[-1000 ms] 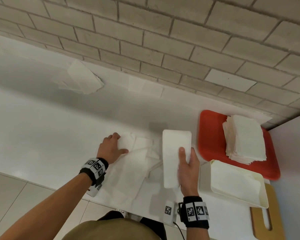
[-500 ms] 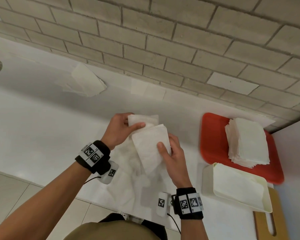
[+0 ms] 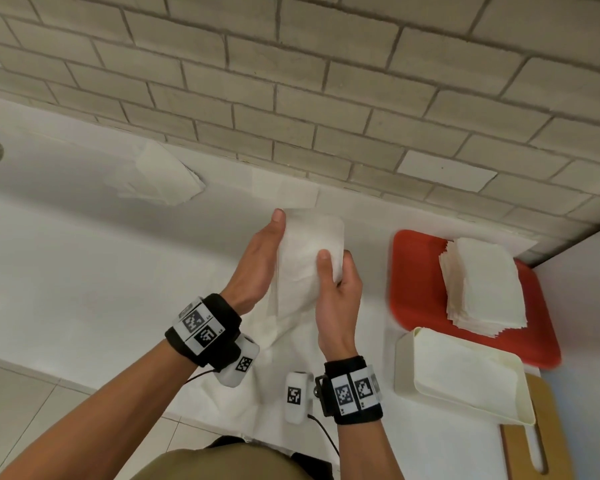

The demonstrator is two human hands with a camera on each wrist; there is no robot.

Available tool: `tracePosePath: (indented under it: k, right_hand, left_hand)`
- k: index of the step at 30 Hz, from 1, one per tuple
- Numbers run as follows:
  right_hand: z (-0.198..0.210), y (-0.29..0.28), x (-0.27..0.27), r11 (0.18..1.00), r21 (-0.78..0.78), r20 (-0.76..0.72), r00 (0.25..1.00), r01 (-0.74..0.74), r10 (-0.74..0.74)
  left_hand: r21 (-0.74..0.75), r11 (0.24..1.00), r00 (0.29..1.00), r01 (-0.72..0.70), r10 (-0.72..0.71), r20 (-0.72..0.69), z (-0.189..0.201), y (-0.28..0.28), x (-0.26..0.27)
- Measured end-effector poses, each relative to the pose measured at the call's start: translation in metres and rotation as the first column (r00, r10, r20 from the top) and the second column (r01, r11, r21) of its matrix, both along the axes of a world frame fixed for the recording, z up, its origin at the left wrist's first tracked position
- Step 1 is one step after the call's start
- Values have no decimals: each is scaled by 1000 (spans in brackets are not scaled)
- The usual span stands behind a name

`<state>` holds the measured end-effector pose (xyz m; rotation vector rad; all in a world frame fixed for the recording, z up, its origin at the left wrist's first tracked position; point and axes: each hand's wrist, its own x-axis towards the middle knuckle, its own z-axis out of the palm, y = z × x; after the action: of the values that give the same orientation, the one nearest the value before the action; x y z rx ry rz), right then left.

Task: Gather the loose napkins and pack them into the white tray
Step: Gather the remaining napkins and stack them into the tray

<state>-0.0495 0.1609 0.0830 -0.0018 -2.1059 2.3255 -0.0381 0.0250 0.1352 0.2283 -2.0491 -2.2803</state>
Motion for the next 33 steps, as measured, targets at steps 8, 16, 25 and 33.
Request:
tracePosePath:
  k: [8,16,25,33]
  right_hand:
    - [4,82,18,981,115,138,980,-157,141]
    - [-4,278,39,936,35,213,912,351,-350]
    - [-62,356,39,420,881,-41,919,218,-392]
    - [-62,355,39,237,926,-208,921,294,-329]
  left_hand:
    - [1,972,960,-236,234,-153,-7,85,-8]
    - [-116,993,999,0,-4,-34,-53,181,3]
    - [-682,667,937,301,-339,83,-129,260,-6]
    - [-958,277,915,76,-402,-43,-125,284,-10]
